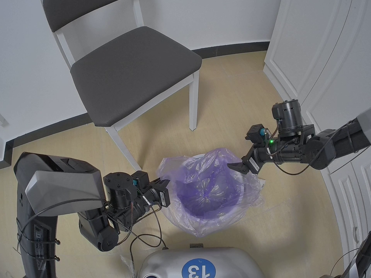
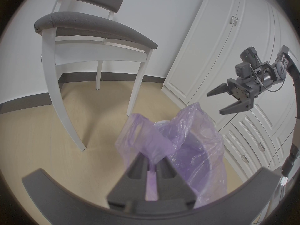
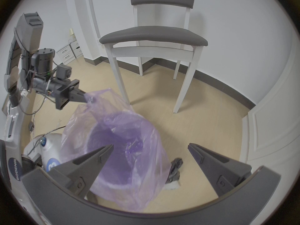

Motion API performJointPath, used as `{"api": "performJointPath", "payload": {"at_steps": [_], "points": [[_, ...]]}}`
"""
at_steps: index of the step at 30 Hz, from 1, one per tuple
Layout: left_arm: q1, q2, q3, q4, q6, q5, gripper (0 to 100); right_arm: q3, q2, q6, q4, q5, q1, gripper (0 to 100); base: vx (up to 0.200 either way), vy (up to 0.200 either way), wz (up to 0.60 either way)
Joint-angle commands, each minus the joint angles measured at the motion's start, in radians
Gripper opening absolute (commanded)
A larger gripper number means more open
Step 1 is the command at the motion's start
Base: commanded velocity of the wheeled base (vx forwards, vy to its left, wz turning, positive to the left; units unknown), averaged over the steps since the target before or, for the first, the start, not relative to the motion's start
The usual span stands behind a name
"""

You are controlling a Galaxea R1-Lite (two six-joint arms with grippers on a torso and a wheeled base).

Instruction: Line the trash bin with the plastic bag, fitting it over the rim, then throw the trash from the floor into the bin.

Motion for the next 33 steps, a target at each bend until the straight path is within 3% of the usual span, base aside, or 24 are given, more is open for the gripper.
{"api": "performJointPath", "payload": {"at_steps": [1,9,10,26,33], "points": [[0.017,0.002,0.011,-0.018,-0.001,0.0,100,-0.079,0.131,-0.004,-0.019,-0.008,0.023,100,0.0,0.0,0.0],[0.058,0.008,0.066,-0.018,-0.005,0.0,100,-0.149,0.183,-0.004,-0.018,-0.011,0.026,100,0.0,0.0,0.0],[0.061,0.008,0.08,-0.018,-0.005,0.0,100,-0.157,0.186,-0.004,-0.018,-0.011,0.025,0,0.0,0.0,0.0],[0.124,-0.088,0.083,-0.018,-0.002,0.001,100,-0.258,0.217,0.016,-0.07,-0.011,0.013,0,0.0,0.0,0.0],[0.129,-0.029,0.025,-0.018,-0.001,0.0,100,-0.267,0.222,0.019,-0.118,-0.025,0.013,0,0.0,0.0,0.0]]}}
